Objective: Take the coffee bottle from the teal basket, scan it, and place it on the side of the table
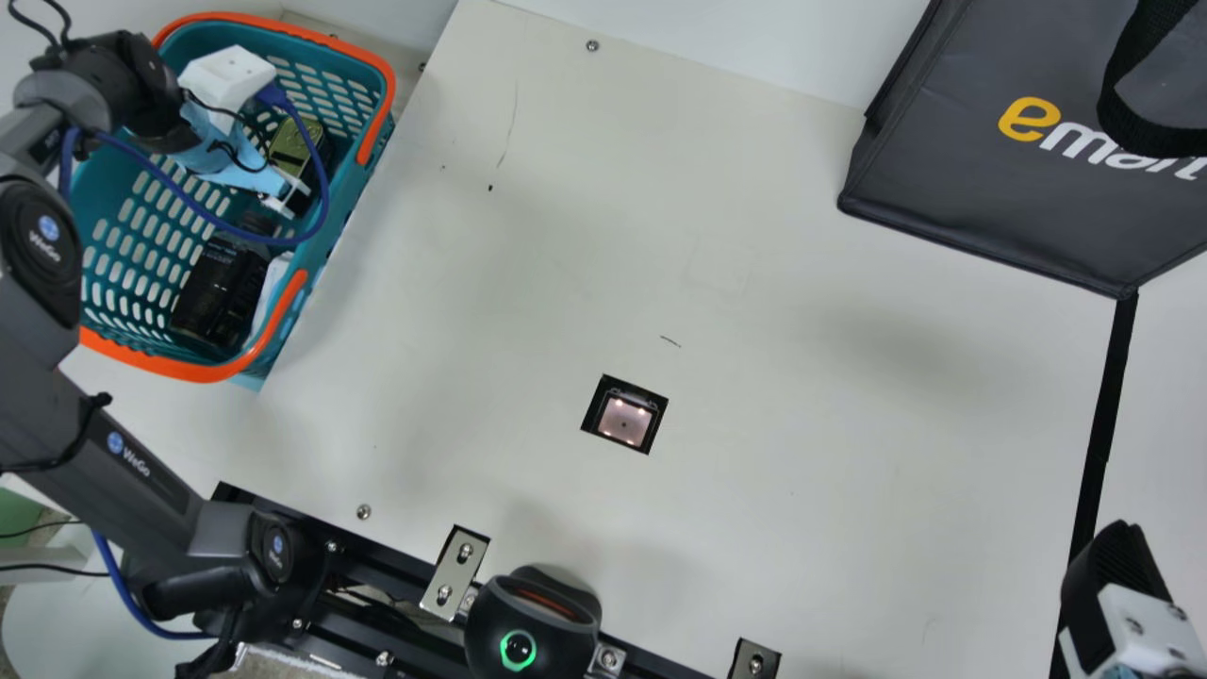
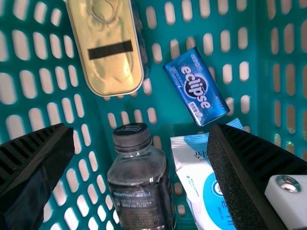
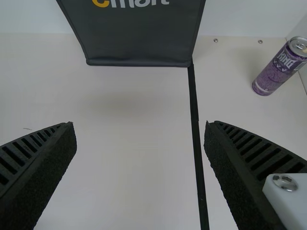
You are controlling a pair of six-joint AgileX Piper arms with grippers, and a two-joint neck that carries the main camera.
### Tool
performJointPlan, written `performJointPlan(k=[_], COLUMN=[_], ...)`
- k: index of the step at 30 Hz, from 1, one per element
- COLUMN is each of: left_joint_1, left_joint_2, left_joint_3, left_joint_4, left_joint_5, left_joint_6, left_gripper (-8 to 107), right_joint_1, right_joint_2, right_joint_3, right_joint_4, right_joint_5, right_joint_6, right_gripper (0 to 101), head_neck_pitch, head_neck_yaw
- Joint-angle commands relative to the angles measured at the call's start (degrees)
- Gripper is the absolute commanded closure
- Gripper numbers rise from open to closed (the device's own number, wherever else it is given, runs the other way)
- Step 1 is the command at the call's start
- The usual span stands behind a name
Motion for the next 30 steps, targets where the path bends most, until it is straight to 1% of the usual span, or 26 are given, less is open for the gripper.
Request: performJointPlan(k=[1, 17, 30], left_joint_1=[-0.1, -0.4, 0.3], left_joint_2=[0.8, 5.6, 8.8], left_joint_3=[0.1, 0.2, 1.0], left_joint_4=[0.4, 4.1, 7.9], left_joint_5=[-0.2, -2.4, -5.7], left_joint_6=[0.2, -0.7, -6.3], left_gripper=[9, 9, 9], right_joint_1=[0.0, 0.0, 0.0], right_joint_2=[0.0, 0.0, 0.0], right_joint_3=[0.0, 0.0, 0.0], right_joint_4=[0.0, 0.0, 0.0], right_joint_5=[0.0, 0.0, 0.0], right_joint_6=[0.0, 0.0, 0.0], right_gripper=[6, 6, 6], head_neck_pitch=[-1.7, -1.7, -1.7], head_neck_yaw=[0.1, 0.1, 0.1])
